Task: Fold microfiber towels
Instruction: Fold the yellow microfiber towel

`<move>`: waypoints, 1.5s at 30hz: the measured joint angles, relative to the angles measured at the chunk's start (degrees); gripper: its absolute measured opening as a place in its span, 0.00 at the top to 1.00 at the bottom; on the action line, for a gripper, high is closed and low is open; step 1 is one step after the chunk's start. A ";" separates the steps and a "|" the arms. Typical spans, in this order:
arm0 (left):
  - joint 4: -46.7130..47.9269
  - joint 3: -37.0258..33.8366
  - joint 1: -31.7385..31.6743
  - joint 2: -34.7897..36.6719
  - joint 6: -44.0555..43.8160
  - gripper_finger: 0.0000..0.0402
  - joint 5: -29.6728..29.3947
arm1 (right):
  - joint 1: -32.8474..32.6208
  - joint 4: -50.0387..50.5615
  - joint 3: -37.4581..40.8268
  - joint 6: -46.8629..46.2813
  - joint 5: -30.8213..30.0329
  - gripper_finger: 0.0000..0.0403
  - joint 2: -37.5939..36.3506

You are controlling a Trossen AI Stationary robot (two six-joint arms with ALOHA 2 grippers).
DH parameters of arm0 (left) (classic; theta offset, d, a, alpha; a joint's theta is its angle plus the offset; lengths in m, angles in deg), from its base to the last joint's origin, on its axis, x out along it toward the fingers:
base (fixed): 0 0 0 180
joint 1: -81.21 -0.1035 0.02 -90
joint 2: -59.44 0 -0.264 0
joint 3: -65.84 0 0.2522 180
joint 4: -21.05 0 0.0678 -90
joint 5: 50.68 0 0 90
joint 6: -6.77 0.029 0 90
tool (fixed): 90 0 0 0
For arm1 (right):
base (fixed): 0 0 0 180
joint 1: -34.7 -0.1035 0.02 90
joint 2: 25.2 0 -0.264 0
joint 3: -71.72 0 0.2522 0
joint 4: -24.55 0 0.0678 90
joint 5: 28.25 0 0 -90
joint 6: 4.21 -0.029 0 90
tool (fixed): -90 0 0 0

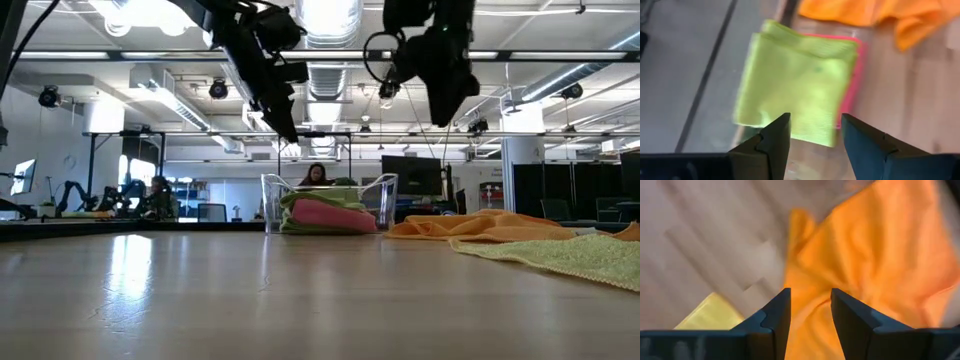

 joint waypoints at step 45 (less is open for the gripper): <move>25.32 -3.08 41.06 1.56 -46.34 0.60 -11.76 | -34.77 -46.37 30.23 -24.53 0.01 0.98 12.12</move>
